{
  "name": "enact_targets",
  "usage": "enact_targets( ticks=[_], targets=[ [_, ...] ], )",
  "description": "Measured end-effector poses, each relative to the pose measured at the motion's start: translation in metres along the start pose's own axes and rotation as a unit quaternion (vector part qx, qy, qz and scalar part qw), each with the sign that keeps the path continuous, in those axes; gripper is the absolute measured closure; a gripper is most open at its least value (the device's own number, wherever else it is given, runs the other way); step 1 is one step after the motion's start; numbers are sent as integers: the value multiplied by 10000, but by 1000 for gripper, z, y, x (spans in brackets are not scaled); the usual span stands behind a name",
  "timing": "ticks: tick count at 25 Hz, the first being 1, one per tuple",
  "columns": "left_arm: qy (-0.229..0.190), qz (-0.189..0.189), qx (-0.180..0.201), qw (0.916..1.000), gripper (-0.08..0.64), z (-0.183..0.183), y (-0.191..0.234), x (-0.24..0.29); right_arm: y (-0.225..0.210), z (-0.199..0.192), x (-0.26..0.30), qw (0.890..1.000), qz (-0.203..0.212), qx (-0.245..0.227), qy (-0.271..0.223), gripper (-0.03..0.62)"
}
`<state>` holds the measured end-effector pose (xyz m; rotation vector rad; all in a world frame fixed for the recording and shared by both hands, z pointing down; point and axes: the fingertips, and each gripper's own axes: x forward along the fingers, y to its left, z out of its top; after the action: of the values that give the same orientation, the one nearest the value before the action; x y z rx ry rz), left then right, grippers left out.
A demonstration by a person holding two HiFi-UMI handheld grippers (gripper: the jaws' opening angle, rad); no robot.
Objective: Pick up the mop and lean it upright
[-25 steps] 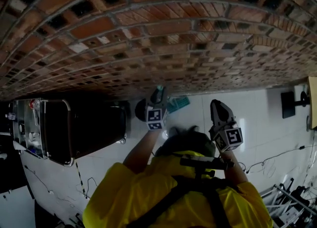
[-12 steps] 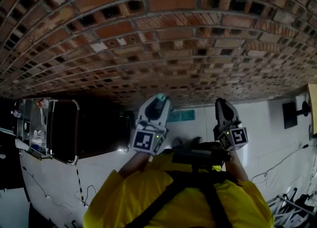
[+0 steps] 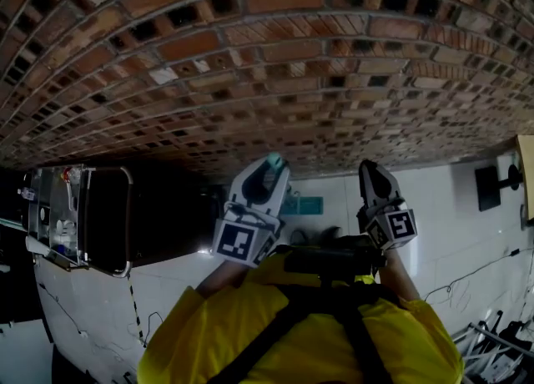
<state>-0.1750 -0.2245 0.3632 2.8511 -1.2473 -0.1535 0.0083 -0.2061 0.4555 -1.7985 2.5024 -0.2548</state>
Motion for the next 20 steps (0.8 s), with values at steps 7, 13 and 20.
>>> enact_targets(
  ticks=[7, 13, 20],
  targets=[
    [-21, 2, -90, 10000, 449, 10, 3, -3, -1, -6, -1, 10000, 6, 58, 56, 584],
    [109, 42, -305, 9995, 448, -14, 5, 2, 1, -9, -4, 9997, -24, 254, 25, 584],
    [504, 10, -697, 9963, 445, -97, 9, 24, -7, -28, -12, 9991, -140, 391, 131, 584]
  ],
)
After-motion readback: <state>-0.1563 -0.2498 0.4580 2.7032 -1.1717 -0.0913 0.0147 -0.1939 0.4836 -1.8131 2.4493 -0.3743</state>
